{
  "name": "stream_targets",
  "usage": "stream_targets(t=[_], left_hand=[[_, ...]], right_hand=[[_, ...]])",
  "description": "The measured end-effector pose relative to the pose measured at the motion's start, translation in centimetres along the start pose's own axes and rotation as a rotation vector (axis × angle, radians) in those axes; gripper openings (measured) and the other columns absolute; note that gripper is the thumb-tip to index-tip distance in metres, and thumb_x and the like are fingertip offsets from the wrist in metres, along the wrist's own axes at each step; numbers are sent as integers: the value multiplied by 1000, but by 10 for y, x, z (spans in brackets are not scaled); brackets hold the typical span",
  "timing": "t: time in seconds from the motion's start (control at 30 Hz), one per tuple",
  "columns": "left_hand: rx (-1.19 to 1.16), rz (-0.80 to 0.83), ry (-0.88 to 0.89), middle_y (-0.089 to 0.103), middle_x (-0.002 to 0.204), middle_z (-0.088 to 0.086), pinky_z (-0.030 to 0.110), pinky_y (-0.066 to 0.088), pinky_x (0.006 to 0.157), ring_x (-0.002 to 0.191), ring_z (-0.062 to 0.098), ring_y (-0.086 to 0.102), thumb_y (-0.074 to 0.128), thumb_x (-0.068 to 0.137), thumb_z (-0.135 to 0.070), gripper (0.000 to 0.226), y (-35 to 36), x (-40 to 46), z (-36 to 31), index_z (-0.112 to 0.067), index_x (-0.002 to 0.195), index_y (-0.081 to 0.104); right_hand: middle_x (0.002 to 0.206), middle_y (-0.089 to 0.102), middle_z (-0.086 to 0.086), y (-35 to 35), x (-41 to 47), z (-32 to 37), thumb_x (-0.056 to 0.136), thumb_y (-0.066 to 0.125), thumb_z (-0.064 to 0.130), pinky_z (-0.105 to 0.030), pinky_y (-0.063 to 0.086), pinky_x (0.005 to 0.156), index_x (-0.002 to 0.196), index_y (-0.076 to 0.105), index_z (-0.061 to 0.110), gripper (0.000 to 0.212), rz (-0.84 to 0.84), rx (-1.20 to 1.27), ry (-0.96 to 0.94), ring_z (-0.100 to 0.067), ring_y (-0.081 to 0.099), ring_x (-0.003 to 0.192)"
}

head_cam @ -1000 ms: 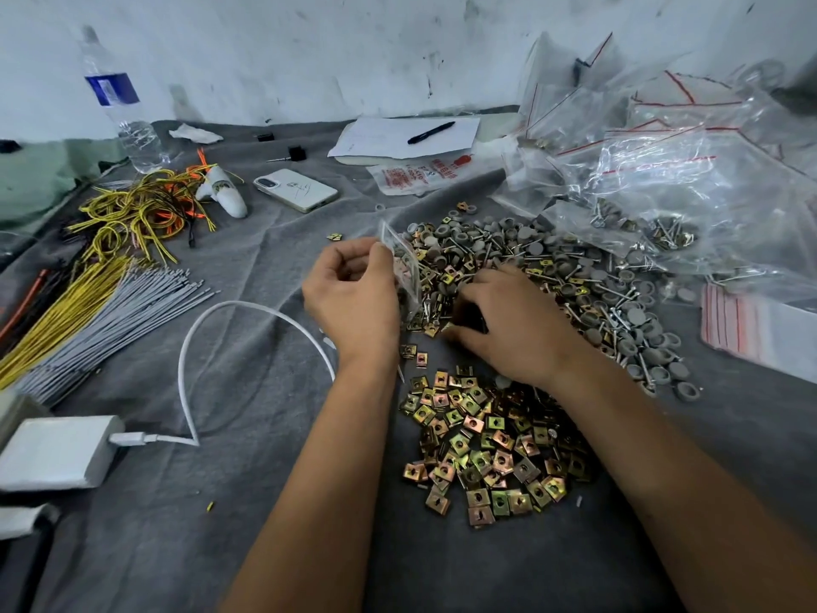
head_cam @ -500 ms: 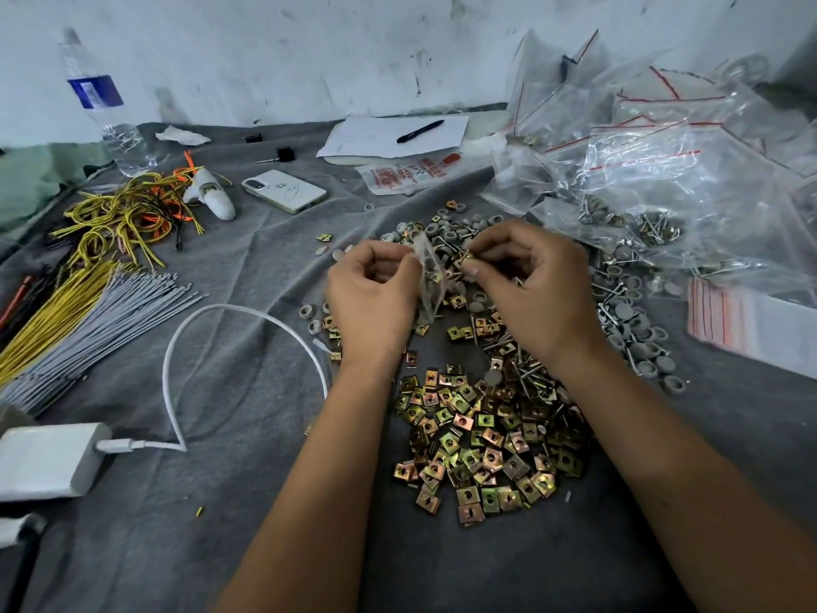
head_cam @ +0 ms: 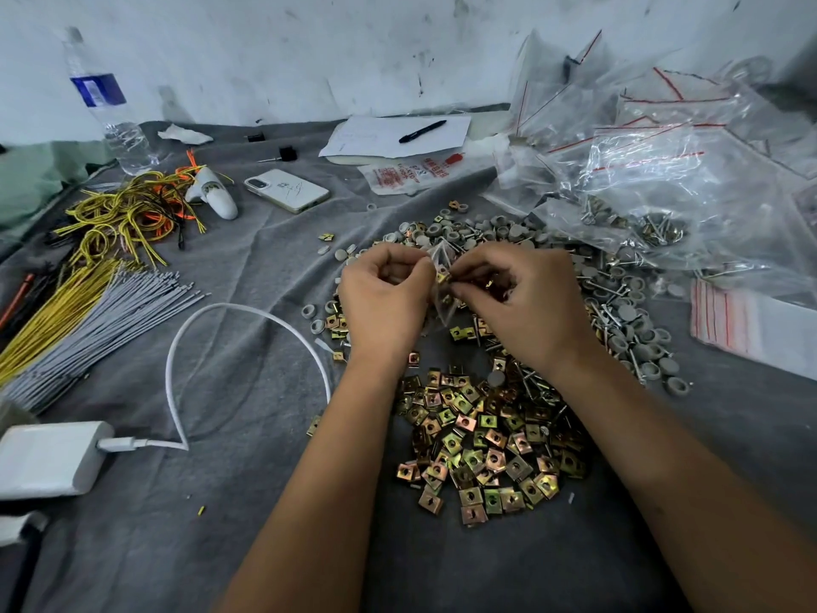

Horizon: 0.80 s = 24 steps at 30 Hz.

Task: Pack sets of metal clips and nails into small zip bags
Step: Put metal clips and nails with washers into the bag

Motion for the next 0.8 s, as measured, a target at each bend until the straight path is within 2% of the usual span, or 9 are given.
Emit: stream_targets(t=[0.13, 0.2, 0.33, 0.43, 0.53, 0.67, 0.8], left_hand=[[-85, -150, 21, 73, 73, 13, 33, 53, 60, 62, 21, 63, 71, 83, -4, 6, -15, 3, -1, -9, 83, 75], [-144, -250, 2, 70, 71, 11, 33, 50, 59, 62, 21, 59, 71, 84, -3, 9, -24, 6, 1, -11, 80, 74], [-277, -376, -65, 62, 57, -4, 21, 42, 48, 49, 8, 51, 68, 86, 3, 17, -33, 12, 9, -11, 77, 72], [-294, -381, -74, 63, 57, -5, 21, 43, 48, 50, 7, 51, 69, 86, 3, 17, -33, 12, 9, -11, 78, 72], [-287, -371, -73, 62, 59, -2, 23, 42, 49, 51, 10, 51, 68, 86, 2, 16, -32, 12, 10, -12, 78, 72], [-230, -382, -32, 61, 71, 6, 34, 44, 58, 62, 22, 52, 65, 90, -4, 15, -35, 12, 10, -18, 86, 69], [-165, -324, 50, 56, 73, 6, 37, 39, 55, 59, 23, 47, 52, 96, -10, 22, -33, 12, 5, -27, 92, 65]], right_hand=[[95, 75, 2, -2, -1, -2, 89, 79, 14, -35, 62, 75, 103, 75, 10, 15, -63, 43, 7, -9, 72, 87], [97, 74, 2, 1, -1, -3, 89, 78, 17, -35, 60, 81, 102, 75, 12, 15, -35, -31, -13, -9, 68, 89], [105, 69, 3, 31, -5, 0, 89, 76, 23, -35, 47, 92, 108, 76, 17, 20, 284, -288, -142, -12, 53, 103], [108, 59, 4, 46, -9, -1, 90, 74, 38, -36, 48, 94, 115, 71, 25, 29, 451, -378, -135, -16, 49, 111], [105, 55, 6, 49, -8, 0, 89, 72, 45, -37, 48, 92, 115, 67, 28, 31, 504, -388, -91, -15, 50, 110], [106, 59, 3, 50, -8, 4, 93, 72, 33, -36, 48, 90, 107, 66, 20, 20, 474, -414, -82, -18, 55, 107], [110, 60, -2, 47, -7, 6, 101, 61, 21, -35, 50, 90, 110, 67, 11, 14, 395, -457, -89, -20, 56, 106]])
Point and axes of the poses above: each hand's wrist, its own x-axis towards the middle knuckle, its own y-axis out of the palm, z = x × y, the point moved 6 cm from there along x, towards the middle knuckle
